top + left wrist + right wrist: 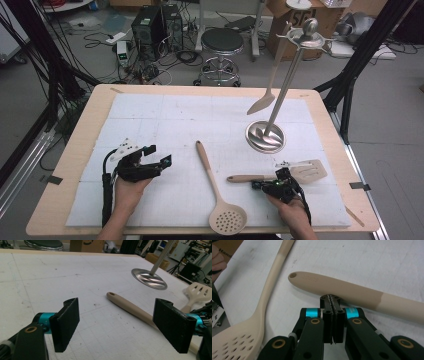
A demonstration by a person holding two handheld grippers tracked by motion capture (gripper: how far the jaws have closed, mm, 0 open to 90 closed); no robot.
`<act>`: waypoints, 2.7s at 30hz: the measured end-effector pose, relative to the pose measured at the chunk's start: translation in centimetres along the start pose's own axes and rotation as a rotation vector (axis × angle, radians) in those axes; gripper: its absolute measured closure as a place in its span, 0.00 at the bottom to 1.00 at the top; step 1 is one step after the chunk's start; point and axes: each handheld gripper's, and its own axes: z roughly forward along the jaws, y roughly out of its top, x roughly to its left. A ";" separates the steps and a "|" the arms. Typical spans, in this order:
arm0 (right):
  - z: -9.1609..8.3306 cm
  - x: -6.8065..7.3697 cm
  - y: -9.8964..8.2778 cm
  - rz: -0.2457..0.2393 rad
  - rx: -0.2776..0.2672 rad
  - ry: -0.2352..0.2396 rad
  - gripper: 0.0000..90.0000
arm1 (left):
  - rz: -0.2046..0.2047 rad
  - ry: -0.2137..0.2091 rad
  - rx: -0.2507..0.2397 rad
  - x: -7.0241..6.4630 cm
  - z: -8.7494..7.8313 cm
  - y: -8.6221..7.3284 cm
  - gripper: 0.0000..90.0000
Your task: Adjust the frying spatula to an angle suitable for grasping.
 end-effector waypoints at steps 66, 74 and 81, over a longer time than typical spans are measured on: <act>4.9 -1.4 6.3 0.109 -0.093 -0.162 1.00 | -0.004 0.005 0.005 0.3 -0.1 -0.1 0.25; 3.1 -2.0 6.1 0.112 -0.099 -0.189 1.00 | -0.006 0.005 0.007 0.4 -0.1 -0.1 0.25; -0.4 -3.3 5.9 0.138 -0.151 -0.201 1.00 | -0.004 0.005 0.012 0.4 0.0 -0.2 0.25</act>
